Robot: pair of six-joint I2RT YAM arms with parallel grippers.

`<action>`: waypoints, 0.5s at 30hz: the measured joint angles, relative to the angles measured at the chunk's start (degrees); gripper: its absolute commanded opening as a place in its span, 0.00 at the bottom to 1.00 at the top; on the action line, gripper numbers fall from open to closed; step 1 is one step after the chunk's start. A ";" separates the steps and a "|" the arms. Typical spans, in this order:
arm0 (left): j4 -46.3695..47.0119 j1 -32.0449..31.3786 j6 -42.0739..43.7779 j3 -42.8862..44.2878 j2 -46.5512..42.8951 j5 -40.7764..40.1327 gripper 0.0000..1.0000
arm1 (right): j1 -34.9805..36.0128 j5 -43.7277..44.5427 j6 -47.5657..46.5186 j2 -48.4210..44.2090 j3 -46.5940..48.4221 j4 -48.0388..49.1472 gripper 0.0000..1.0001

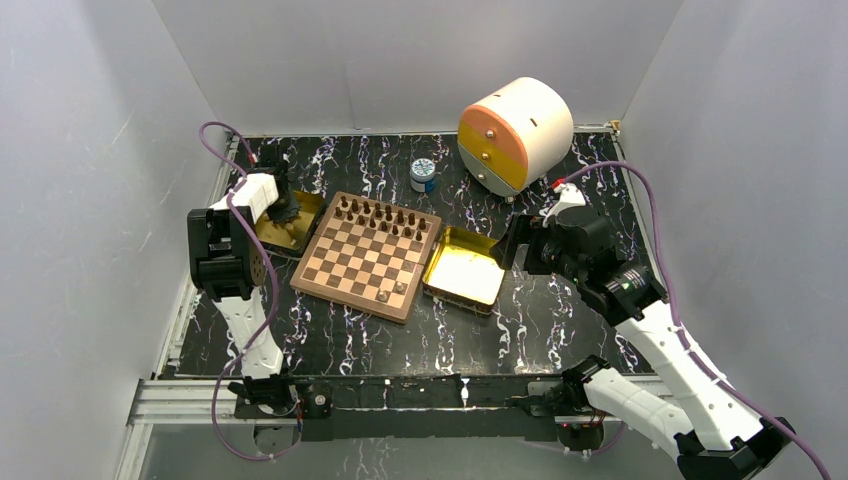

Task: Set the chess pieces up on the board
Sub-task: Pick up the chess piece from the storage box.

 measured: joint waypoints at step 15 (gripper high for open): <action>-4.46 0.00 -0.15 0.48 -4.50 1.03 0.12 | 0.00 -0.09 0.37 -1.29 0.00 0.00 0.99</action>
